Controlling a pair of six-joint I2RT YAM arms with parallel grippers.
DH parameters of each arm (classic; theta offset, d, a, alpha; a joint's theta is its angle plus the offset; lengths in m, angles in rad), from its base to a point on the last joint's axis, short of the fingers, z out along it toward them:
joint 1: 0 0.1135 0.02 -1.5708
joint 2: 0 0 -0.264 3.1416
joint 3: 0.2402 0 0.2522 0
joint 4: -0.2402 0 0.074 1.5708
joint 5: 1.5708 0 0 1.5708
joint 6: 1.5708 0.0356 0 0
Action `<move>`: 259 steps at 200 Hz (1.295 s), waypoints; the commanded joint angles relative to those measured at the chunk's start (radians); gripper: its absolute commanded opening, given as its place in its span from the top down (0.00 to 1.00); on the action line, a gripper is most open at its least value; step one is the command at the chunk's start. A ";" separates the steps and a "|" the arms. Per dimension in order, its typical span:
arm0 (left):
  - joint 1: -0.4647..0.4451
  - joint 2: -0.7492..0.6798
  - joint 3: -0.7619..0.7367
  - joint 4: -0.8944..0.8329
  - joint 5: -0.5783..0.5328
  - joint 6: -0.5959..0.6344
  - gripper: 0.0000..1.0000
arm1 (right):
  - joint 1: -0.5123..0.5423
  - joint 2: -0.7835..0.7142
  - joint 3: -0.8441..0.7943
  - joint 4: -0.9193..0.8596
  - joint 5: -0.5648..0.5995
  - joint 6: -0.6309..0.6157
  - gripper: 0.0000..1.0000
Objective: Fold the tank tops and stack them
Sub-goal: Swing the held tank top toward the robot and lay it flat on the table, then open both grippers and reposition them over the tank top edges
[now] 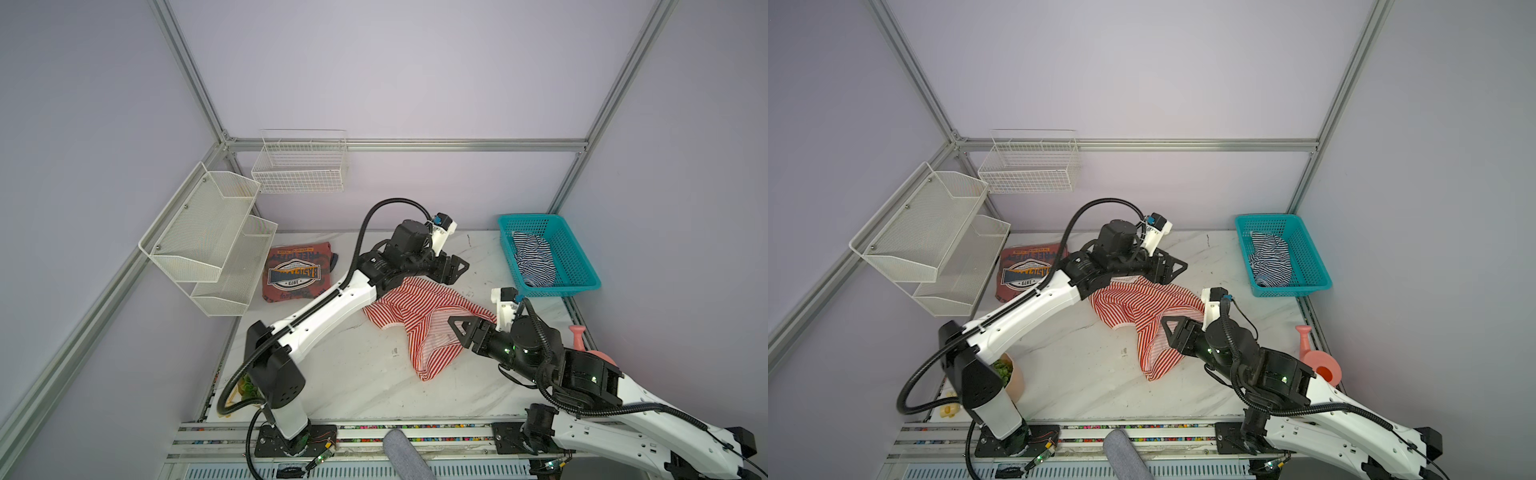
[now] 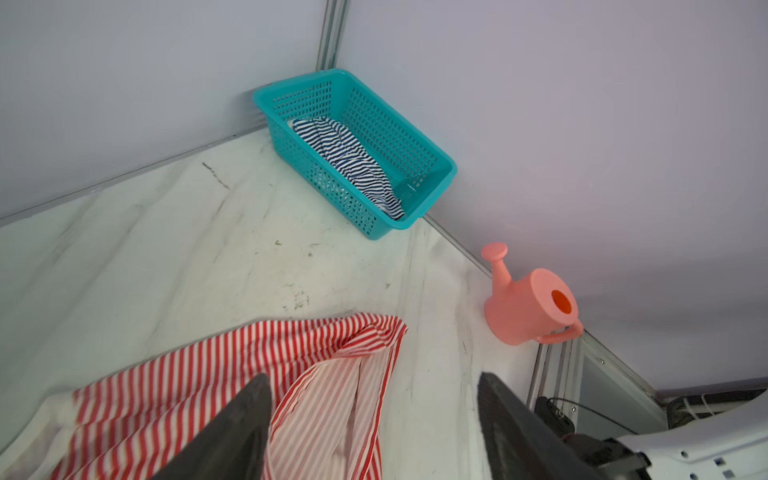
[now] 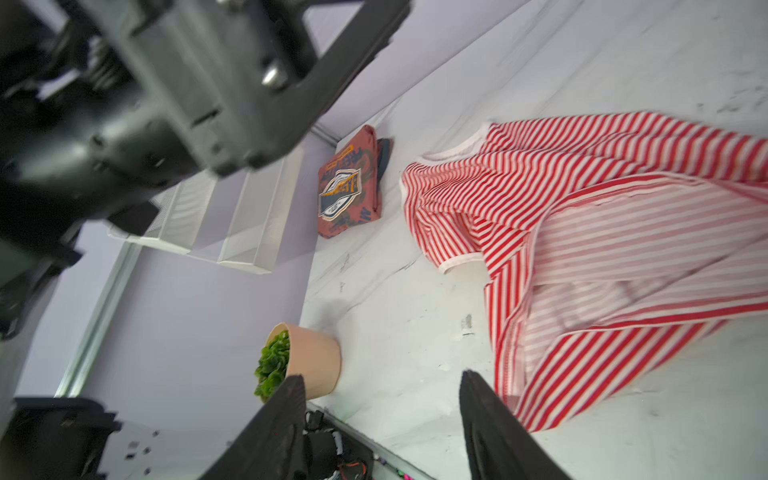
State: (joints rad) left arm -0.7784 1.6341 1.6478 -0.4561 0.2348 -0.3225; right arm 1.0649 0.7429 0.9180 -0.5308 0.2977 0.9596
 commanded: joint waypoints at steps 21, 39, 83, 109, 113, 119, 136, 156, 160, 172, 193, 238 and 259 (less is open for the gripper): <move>-0.062 -0.171 -0.344 -0.128 -0.100 -0.126 0.33 | -0.087 0.124 0.012 -0.176 0.083 -0.093 0.36; -0.095 -0.200 -0.419 -0.165 -0.125 -0.185 0.33 | -0.216 0.204 0.001 -0.165 -0.013 -0.180 0.36; -0.138 -0.211 -0.564 -0.159 -0.153 -0.301 0.34 | -0.500 0.318 -0.011 -0.107 -0.138 -0.410 0.36; -0.162 -0.199 -0.585 -0.153 -0.150 -0.329 0.34 | -0.681 0.395 -0.026 -0.070 -0.267 -0.534 0.35; -0.165 -0.195 -0.587 -0.150 -0.149 -0.332 0.34 | -0.708 0.406 -0.027 -0.066 -0.289 -0.551 0.35; -0.171 -0.191 -0.589 -0.147 -0.148 -0.338 0.34 | -0.744 0.424 -0.030 -0.056 -0.318 -0.575 0.34; -0.181 -0.173 -0.593 -0.143 -0.143 -0.354 0.34 | -0.820 0.471 -0.038 -0.028 -0.364 -0.622 0.36; -0.187 -0.150 -0.601 -0.133 -0.140 -0.376 0.34 | -0.875 0.536 -0.030 -0.001 -0.395 -0.653 0.41; -0.189 -0.144 -0.602 -0.132 -0.141 -0.382 0.34 | -0.882 0.549 -0.028 0.004 -0.399 -0.656 0.43; -0.188 -0.129 -0.605 -0.126 -0.138 -0.398 0.34 | -0.898 0.585 -0.022 0.020 -0.417 -0.660 0.46; -0.191 -0.110 -0.611 -0.110 -0.131 -0.426 0.34 | -0.908 0.625 -0.020 0.045 -0.460 -0.664 0.52; -0.199 -0.063 -0.606 -0.077 -0.115 -0.450 0.34 | -0.910 0.718 -0.033 0.064 -0.424 -0.671 0.55; -0.203 -0.038 -0.600 -0.074 -0.109 -0.452 0.34 | -0.913 0.732 -0.031 0.068 -0.406 -0.666 0.55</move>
State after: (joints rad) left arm -0.9718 1.5764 1.0641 -0.5625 0.1040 -0.7509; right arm 0.1600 1.4662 0.8921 -0.4805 -0.1280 0.3046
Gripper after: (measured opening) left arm 0.658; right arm 0.447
